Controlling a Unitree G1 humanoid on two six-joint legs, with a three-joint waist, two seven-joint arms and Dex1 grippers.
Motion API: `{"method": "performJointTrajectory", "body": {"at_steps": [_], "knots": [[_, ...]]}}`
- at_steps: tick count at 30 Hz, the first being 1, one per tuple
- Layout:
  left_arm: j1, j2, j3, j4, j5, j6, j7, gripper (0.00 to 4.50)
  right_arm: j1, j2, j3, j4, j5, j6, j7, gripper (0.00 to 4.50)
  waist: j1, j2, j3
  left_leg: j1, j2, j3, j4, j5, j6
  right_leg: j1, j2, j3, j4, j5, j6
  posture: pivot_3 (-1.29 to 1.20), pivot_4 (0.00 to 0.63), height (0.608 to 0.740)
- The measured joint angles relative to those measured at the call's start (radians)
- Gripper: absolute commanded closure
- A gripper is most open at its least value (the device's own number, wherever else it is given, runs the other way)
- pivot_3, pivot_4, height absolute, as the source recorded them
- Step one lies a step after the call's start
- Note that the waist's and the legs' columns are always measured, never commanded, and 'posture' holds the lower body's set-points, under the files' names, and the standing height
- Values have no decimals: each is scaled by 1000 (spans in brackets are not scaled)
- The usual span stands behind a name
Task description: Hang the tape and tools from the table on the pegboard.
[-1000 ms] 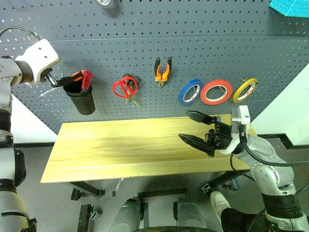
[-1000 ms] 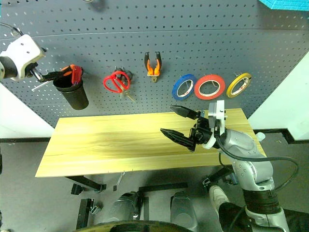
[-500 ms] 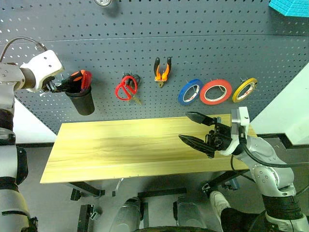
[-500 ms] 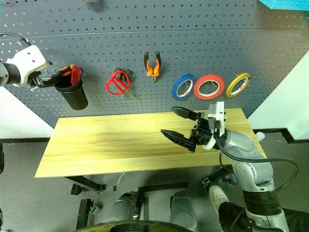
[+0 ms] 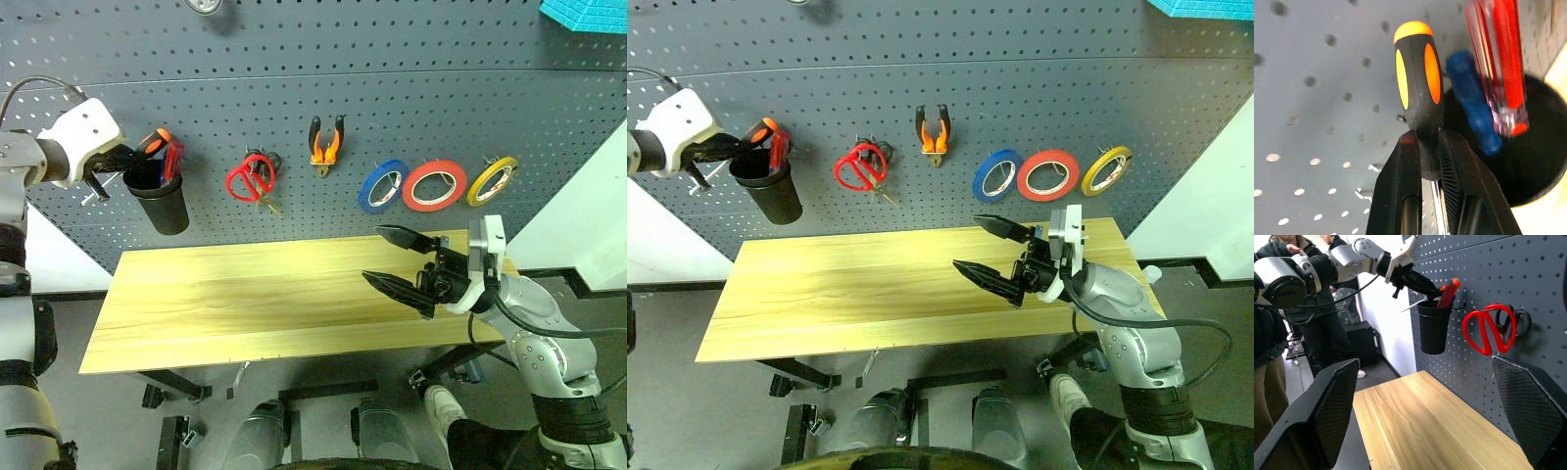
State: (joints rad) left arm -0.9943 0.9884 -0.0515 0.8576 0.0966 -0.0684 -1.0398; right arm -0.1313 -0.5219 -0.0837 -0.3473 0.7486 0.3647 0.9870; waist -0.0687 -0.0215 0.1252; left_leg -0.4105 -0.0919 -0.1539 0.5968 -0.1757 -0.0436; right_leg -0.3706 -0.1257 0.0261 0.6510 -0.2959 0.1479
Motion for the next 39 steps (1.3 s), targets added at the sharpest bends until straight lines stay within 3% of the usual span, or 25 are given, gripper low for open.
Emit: {"method": "performJointTrajectory", "body": {"at_steps": [5,10,24,29,39], "knots": [[21,1,6,-4,0,22,13,3994,-11,0,3,1,-1,0,1,0,-1,0,0,0,0,0,1,0,0,0,0,0,2,0,0,-42,43,728],[18,-15,5,6,5,40,44,2653,-28,0,11,1,-2,0,1,0,0,0,0,1,0,-1,1,0,0,0,0,0,2,0,0,-54,44,728],[-19,-42,-21,64,50,31,54,2653,-25,0,11,1,-2,0,-8,0,-2,0,0,1,0,0,1,0,-1,0,1,0,3,0,0,-57,42,728],[-31,-50,-24,92,53,32,45,4037,-25,0,11,1,-2,0,-9,0,-1,-1,0,1,0,0,2,1,-1,0,1,0,3,0,0,-61,42,728],[-23,-43,13,76,15,26,30,4037,-22,0,10,0,-3,0,-13,0,-2,-1,-1,1,0,-1,3,1,-1,0,1,0,4,0,-1,-65,43,728]]}}
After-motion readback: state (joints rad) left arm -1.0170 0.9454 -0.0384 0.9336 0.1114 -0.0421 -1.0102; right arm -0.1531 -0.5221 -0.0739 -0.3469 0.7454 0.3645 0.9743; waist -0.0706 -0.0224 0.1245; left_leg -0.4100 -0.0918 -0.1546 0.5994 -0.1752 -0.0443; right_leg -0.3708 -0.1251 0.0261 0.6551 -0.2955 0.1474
